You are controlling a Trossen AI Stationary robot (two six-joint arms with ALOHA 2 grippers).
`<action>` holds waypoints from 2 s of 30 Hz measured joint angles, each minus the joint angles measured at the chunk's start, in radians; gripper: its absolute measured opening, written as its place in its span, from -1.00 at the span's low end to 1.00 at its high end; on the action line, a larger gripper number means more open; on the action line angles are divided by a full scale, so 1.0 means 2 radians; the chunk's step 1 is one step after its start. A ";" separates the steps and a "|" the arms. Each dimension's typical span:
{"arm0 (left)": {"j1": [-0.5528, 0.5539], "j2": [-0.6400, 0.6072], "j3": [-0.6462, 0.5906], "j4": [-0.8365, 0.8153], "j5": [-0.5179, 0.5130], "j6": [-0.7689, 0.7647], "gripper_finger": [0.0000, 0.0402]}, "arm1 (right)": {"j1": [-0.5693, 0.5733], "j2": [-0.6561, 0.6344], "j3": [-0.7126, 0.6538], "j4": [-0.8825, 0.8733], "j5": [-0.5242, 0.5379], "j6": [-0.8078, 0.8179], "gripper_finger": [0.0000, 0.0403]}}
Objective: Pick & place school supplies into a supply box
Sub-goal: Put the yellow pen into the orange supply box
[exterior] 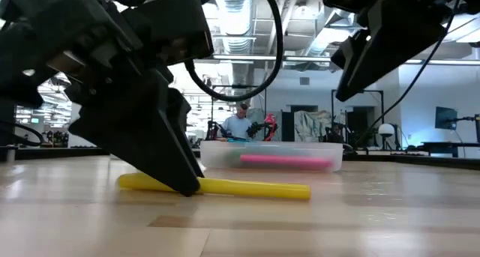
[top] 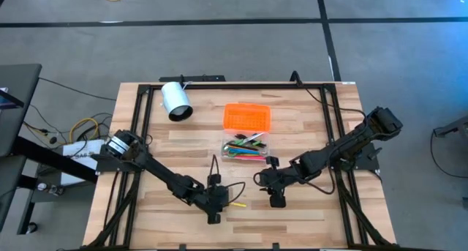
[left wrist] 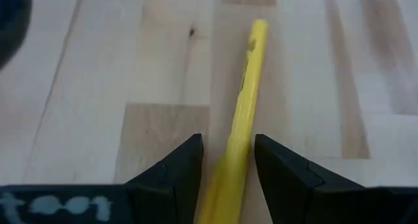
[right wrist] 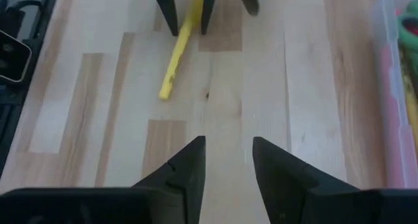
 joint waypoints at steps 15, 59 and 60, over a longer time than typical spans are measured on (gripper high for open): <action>-0.007 0.004 0.001 -0.032 -0.016 -0.029 -0.80 | 0.038 0.000 0.000 -0.022 0.019 0.073 -0.41; 0.156 0.006 0.163 -0.139 -0.057 0.178 -0.88 | 0.150 0.000 0.000 -0.084 0.133 0.276 -0.41; 0.167 0.006 0.166 -0.142 -0.050 0.190 -0.88 | 0.154 0.000 0.000 -0.086 0.138 0.284 -0.41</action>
